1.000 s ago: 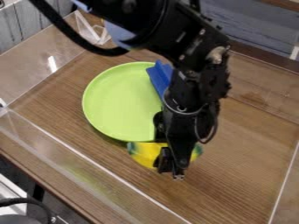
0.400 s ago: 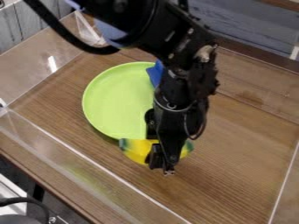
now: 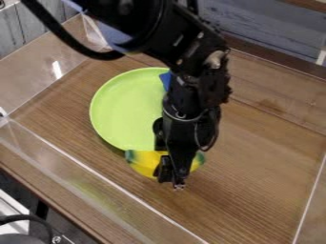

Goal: Put the banana in the green plate

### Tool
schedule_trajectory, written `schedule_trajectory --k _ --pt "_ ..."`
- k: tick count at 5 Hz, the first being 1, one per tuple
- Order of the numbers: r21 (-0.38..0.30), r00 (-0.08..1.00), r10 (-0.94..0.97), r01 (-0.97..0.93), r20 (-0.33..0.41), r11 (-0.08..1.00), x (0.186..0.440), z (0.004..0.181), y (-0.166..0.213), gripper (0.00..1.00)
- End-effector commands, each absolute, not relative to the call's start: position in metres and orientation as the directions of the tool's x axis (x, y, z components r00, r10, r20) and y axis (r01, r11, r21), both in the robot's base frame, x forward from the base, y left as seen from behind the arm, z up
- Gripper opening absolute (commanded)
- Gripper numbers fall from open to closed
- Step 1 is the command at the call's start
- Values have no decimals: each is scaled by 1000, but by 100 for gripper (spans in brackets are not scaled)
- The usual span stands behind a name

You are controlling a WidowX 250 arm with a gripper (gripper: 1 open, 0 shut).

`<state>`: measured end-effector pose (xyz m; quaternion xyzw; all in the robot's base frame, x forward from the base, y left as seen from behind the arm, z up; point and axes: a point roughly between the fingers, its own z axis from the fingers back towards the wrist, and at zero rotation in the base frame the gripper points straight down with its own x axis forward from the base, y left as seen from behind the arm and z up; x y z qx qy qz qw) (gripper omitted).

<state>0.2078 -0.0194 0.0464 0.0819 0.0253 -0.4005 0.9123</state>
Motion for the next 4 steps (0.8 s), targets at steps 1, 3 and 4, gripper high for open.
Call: schedule_trajectory --k 1,3,4 --pt "170 686 -724 724 -70 669 214 55 -15 0" --pt "186 691 -720 717 -62 672 215 52 -9 0" --pt "189 698 -714 710 -60 678 215 48 -7 0"
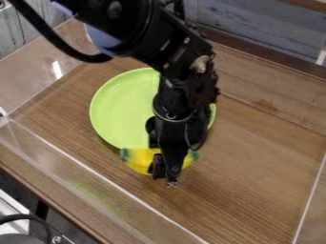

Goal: Put the banana in the green plate

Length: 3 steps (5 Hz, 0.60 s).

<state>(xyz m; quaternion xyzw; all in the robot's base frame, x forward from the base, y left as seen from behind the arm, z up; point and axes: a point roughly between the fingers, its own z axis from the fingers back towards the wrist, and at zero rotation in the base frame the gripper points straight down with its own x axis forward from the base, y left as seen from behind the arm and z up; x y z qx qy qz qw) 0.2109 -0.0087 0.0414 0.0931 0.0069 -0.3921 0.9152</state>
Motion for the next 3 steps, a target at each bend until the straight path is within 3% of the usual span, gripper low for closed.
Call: schedule_trajectory --k 1,2,3 --pt "192 706 -705 702 -62 686 215 44 -4 0" --pt "194 713 -698 695 -63 692 215 41 -2 0" --pt "195 720 -691 688 -65 699 215 36 0 100"
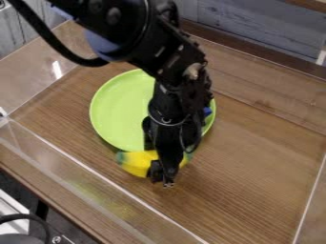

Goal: Put the banana in the green plate

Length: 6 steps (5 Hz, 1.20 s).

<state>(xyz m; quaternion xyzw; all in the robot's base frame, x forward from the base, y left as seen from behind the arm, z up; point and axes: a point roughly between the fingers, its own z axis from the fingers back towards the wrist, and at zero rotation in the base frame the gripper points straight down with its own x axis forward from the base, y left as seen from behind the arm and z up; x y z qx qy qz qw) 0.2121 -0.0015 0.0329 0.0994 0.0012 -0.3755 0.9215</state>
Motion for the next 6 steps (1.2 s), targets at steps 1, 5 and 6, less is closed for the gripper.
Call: schedule_trajectory --k 1,5,6 --pt "193 726 -684 682 -65 706 215 31 1 0" --pt "183 755 -652 653 -72 735 213 17 6 100" --pt "180 759 -647 648 -73 740 213 20 7 100"
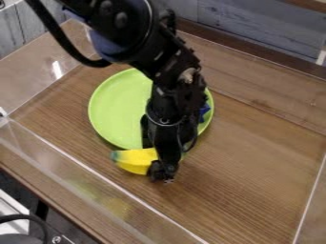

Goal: Put the banana in the green plate

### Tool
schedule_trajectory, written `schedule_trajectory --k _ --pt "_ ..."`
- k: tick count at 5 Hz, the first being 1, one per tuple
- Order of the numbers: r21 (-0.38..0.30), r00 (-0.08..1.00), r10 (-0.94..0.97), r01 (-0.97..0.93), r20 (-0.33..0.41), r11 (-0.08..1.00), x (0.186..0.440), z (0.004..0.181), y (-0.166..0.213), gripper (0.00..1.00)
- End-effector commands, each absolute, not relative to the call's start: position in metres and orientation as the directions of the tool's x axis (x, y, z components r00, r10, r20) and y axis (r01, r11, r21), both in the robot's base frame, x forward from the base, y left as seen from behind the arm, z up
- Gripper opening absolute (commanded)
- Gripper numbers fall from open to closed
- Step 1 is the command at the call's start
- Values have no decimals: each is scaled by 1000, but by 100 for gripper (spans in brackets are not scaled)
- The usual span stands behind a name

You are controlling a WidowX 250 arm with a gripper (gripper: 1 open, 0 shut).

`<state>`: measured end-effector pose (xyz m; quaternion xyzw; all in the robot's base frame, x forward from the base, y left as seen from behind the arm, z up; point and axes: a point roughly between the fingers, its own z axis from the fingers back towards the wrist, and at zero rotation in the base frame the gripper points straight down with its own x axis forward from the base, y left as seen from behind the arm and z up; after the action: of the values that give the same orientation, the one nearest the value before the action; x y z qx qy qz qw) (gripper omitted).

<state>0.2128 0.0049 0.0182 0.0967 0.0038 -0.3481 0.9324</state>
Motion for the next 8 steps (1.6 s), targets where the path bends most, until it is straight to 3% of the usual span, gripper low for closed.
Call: schedule_trajectory --k 1,4,5,8 --pt "177 763 -642 643 -74 745 212 21 8 100" --pt "171 771 -631 635 -86 753 210 21 11 100" --pt "169 773 -628 633 -89 756 209 21 12 0" --pt "173 773 -629 633 -84 755 209 20 12 0"
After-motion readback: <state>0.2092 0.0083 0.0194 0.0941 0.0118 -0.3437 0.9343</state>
